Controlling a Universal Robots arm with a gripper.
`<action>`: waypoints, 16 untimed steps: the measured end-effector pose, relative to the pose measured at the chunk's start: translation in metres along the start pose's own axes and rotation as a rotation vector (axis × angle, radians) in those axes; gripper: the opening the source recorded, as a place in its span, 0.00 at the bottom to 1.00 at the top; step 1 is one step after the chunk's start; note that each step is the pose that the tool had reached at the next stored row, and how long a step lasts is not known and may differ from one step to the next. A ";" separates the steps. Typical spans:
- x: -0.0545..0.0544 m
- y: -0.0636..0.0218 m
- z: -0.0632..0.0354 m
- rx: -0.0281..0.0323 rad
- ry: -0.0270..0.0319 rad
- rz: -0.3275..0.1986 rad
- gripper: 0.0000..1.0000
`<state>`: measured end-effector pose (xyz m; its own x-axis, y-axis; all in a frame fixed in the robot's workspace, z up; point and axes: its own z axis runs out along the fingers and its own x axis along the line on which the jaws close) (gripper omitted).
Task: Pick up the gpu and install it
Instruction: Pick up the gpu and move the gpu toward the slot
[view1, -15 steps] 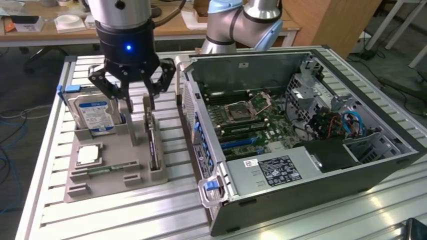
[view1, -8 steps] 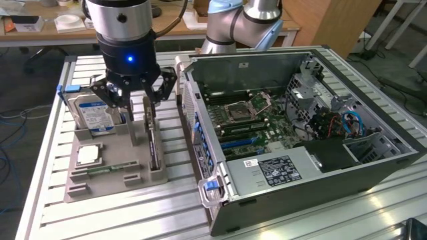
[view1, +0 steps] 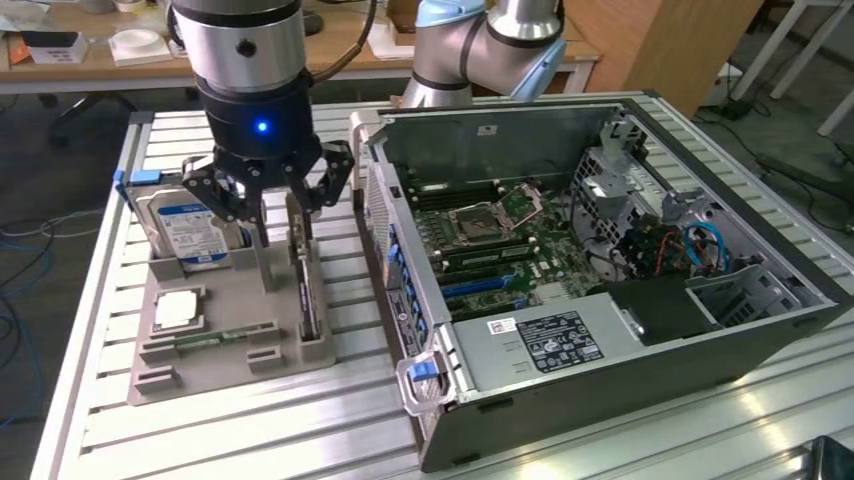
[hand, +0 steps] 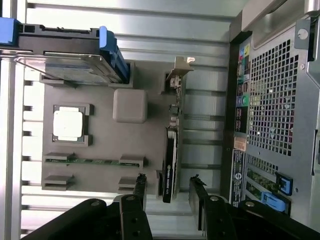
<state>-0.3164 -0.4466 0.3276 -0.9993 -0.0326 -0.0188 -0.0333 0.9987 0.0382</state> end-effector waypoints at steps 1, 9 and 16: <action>0.000 0.0000 0.0011 -0.0001 -0.0003 0.000 0.47; -0.004 -0.0006 0.0120 0.0020 -0.0026 0.010 0.47; -0.005 -0.0010 0.0220 0.0023 -0.0033 0.023 0.47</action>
<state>-0.3112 -0.4466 0.3057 -0.9997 -0.0090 -0.0213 -0.0098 0.9993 0.0364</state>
